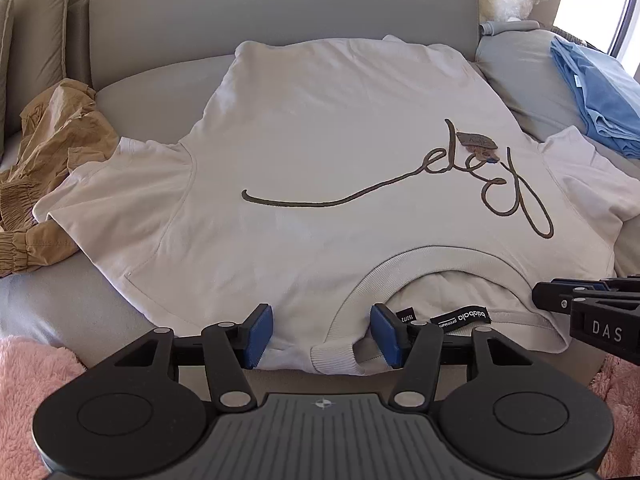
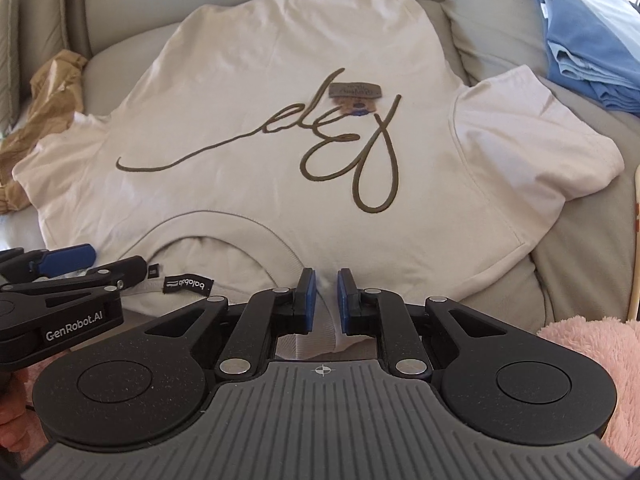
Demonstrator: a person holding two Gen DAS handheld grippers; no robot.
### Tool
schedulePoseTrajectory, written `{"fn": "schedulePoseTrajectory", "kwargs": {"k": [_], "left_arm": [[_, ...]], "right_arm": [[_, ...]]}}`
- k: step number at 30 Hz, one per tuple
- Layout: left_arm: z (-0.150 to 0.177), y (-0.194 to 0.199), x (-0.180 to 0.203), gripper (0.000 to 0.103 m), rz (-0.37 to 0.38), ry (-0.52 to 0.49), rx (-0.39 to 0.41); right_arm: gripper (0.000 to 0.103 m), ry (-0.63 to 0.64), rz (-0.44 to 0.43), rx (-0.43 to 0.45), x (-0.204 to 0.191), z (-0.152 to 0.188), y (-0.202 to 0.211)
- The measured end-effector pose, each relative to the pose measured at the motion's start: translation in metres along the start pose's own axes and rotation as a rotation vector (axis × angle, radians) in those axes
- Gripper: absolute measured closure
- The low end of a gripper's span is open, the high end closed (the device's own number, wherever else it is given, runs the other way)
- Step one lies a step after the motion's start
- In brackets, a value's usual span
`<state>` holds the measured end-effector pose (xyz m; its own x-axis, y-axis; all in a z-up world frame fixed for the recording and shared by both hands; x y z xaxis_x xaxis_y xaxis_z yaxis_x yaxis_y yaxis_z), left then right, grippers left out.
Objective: Fold clothes
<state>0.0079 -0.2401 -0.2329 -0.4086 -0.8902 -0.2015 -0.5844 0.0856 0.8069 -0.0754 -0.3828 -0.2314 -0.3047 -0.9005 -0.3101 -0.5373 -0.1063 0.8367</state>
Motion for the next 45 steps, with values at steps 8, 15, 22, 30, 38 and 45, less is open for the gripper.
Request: {"fn": "schedulePoseTrajectory", "kwargs": {"k": [8, 15, 22, 30, 38, 45], "left_arm": [[-0.002, 0.000, 0.001, 0.049, -0.007, -0.013, -0.019], [0.015, 0.018, 0.000, 0.049, -0.040, -0.083, -0.105], [0.041, 0.045, -0.004, 0.058, -0.016, -0.123, -0.137], [0.000, 0.048, -0.015, 0.057, -0.027, -0.041, -0.041], [-0.006, 0.029, -0.014, 0.056, -0.046, -0.031, -0.069], [-0.011, 0.023, -0.015, 0.054, -0.066, -0.047, -0.072]], "right_arm": [[0.086, 0.005, 0.004, 0.020, -0.001, 0.001, 0.001], [0.085, -0.031, 0.018, -0.026, -0.005, 0.011, 0.016], [0.074, -0.155, -0.097, -0.070, -0.011, 0.041, 0.045], [0.074, -0.144, -0.069, 0.062, -0.008, 0.015, 0.067], [0.074, -0.072, -0.051, 0.048, -0.020, 0.005, 0.051], [0.074, -0.063, -0.039, 0.067, -0.017, 0.000, 0.052]]}}
Point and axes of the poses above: each gripper's, at about its wrist camera, not at the fingertips, and y roughly against the way its jaws point, x to its right, z to its underside, the point moved 10 cm from there along -y, roughly the way its jaws point, and after that the axes turned 14 degrees about -z, right-handed, at the moved point
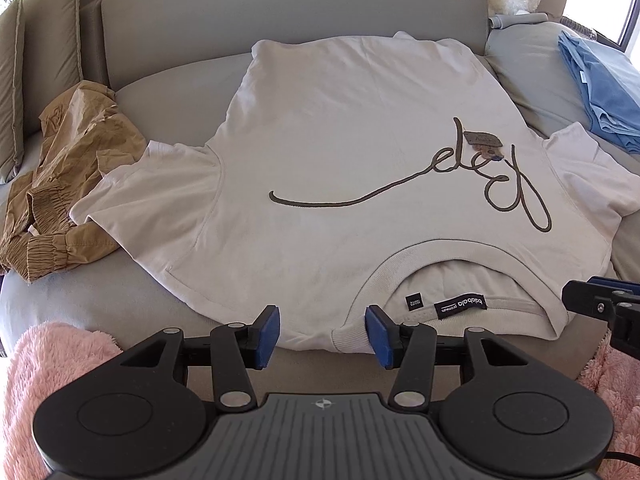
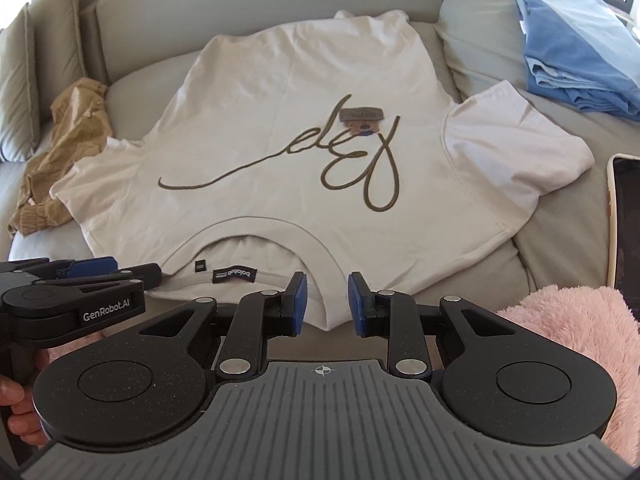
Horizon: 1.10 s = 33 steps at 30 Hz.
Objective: Fold clothes
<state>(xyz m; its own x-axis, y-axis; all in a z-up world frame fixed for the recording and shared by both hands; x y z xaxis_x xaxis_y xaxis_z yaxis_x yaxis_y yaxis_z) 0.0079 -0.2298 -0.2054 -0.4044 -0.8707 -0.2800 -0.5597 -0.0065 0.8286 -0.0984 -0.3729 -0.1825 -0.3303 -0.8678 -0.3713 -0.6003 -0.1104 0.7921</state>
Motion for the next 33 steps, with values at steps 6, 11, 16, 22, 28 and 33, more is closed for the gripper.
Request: {"fn": "schedulePoseTrajectory", "kwargs": {"k": [6, 11, 16, 22, 28, 33], "left_arm": [[-0.001, -0.006, 0.003, 0.054, -0.013, -0.010, -0.023], [0.003, -0.010, 0.006, 0.053, -0.013, -0.029, -0.033], [0.004, -0.012, 0.006, 0.053, -0.009, -0.028, -0.035], [0.005, -0.013, 0.008, 0.053, -0.004, -0.031, -0.037], [0.009, -0.011, 0.010, 0.053, 0.021, -0.049, -0.051], [0.003, 0.002, 0.008, 0.053, 0.021, -0.130, -0.029]], "right_arm": [[0.073, 0.000, 0.008, 0.015, 0.005, -0.009, -0.001], [0.073, 0.014, 0.016, 0.018, 0.005, -0.012, -0.006], [0.073, 0.013, 0.006, 0.002, 0.004, -0.008, -0.011], [0.073, 0.030, 0.029, -0.008, 0.007, -0.006, -0.019], [0.074, 0.041, 0.031, -0.100, 0.013, 0.015, -0.035], [0.073, 0.022, 0.025, -0.122, 0.011, 0.011, -0.024]]}}
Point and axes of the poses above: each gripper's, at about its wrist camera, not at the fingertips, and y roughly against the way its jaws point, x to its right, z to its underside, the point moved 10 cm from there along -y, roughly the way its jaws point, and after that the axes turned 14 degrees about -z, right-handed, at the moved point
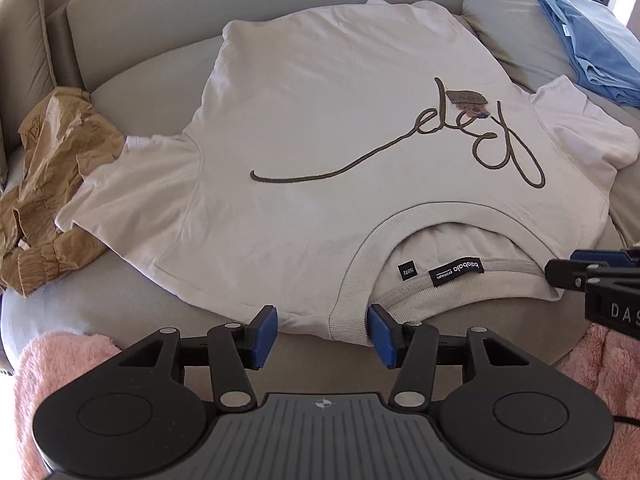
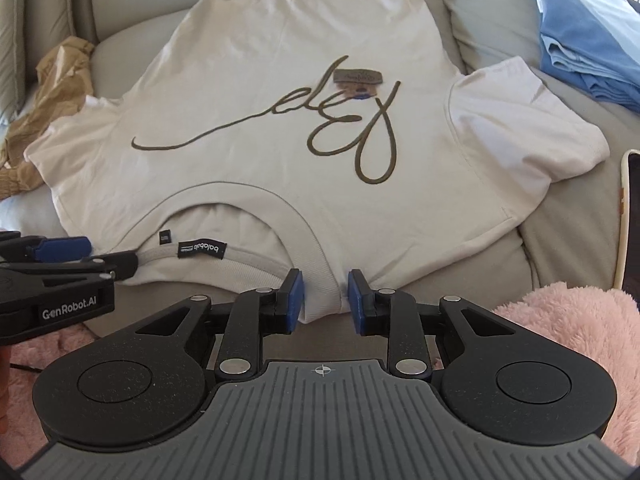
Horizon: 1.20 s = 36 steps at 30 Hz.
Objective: Fold clothes
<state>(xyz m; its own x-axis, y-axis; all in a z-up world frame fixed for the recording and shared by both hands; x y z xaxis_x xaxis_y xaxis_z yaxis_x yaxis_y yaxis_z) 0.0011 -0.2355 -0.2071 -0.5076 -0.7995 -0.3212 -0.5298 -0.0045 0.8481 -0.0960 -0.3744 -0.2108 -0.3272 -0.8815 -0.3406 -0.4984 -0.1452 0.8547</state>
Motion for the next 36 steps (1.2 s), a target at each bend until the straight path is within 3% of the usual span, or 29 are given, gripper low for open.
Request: {"fn": "schedulePoseTrajectory", "kwargs": {"k": [8, 18, 25, 29, 36], "left_arm": [[-0.050, -0.004, -0.010, 0.053, 0.037, 0.035, 0.021], [-0.164, -0.030, -0.013, 0.053, 0.099, 0.110, 0.123], [-0.243, -0.076, 0.010, 0.053, 0.121, 0.132, 0.138], [-0.281, -0.108, 0.023, 0.053, 0.153, 0.183, 0.143], [-0.358, -0.150, 0.056, 0.056, 0.125, 0.149, 0.288]], "right_arm": [[0.072, 0.023, -0.059, 0.068, -0.009, -0.048, 0.017], [0.069, 0.068, -0.076, 0.139, -0.004, -0.145, -0.002], [0.068, 0.026, -0.071, 0.162, 0.034, -0.222, -0.042], [0.062, -0.038, -0.074, 0.223, 0.067, -0.269, -0.062], [0.058, -0.023, -0.036, 0.333, 0.115, -0.341, -0.093]]}}
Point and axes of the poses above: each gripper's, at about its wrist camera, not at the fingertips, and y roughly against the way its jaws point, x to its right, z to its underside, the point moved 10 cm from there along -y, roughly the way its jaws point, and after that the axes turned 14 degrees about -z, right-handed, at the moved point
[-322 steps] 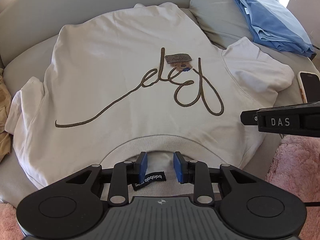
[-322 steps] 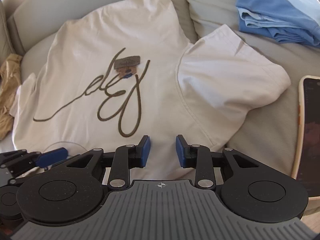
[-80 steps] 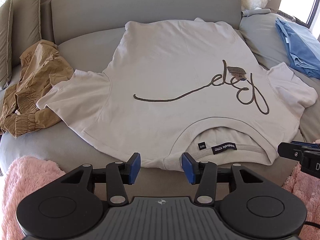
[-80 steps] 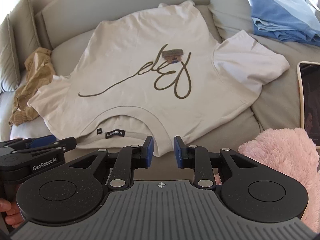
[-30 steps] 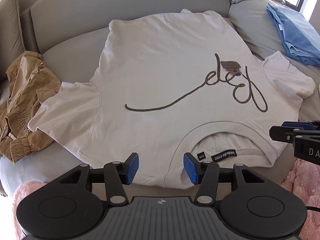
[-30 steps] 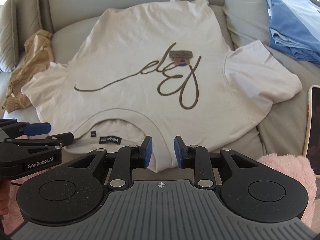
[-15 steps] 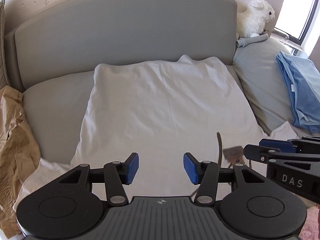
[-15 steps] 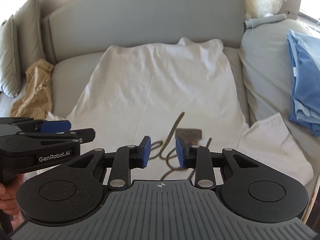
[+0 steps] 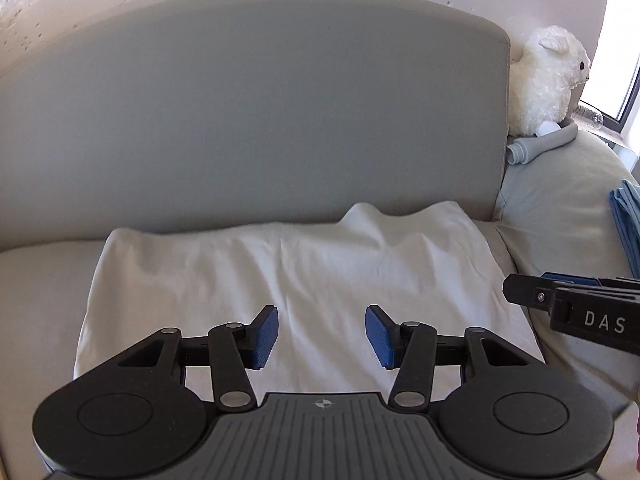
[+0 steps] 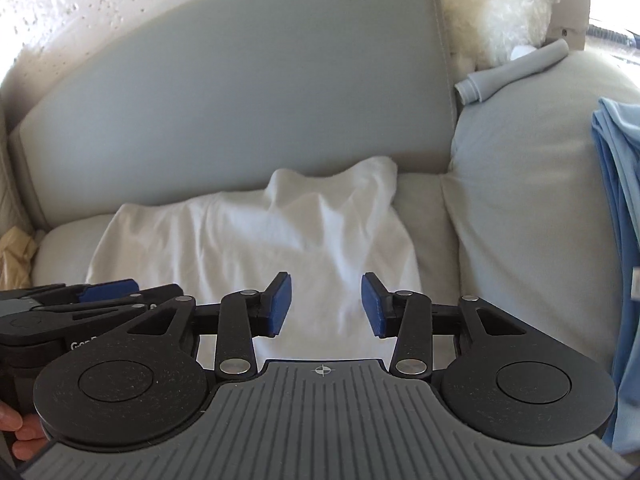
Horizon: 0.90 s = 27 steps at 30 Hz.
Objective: Fold clothes
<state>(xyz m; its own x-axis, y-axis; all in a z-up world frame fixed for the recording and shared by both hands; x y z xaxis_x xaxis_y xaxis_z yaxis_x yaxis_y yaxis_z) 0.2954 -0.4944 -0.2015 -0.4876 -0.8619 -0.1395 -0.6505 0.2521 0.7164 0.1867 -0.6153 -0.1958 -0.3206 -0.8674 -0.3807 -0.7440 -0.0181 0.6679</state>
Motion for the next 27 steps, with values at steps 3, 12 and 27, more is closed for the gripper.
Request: {"fn": "schedulePoseTrajectory", "kwargs": {"k": [3, 12, 27], "left_arm": [[-0.017, -0.026, 0.013, 0.057, 0.003, -0.001, 0.009], [-0.020, -0.069, 0.029, 0.058, -0.033, -0.046, -0.002], [-0.036, -0.067, 0.032, 0.058, -0.083, -0.028, 0.048]], "right_arm": [[0.058, -0.035, 0.002, 0.030, 0.026, -0.026, -0.026], [0.060, -0.040, 0.063, -0.012, 0.084, -0.056, -0.101], [0.101, 0.202, 0.090, -0.007, 0.061, -0.058, -0.116]]}}
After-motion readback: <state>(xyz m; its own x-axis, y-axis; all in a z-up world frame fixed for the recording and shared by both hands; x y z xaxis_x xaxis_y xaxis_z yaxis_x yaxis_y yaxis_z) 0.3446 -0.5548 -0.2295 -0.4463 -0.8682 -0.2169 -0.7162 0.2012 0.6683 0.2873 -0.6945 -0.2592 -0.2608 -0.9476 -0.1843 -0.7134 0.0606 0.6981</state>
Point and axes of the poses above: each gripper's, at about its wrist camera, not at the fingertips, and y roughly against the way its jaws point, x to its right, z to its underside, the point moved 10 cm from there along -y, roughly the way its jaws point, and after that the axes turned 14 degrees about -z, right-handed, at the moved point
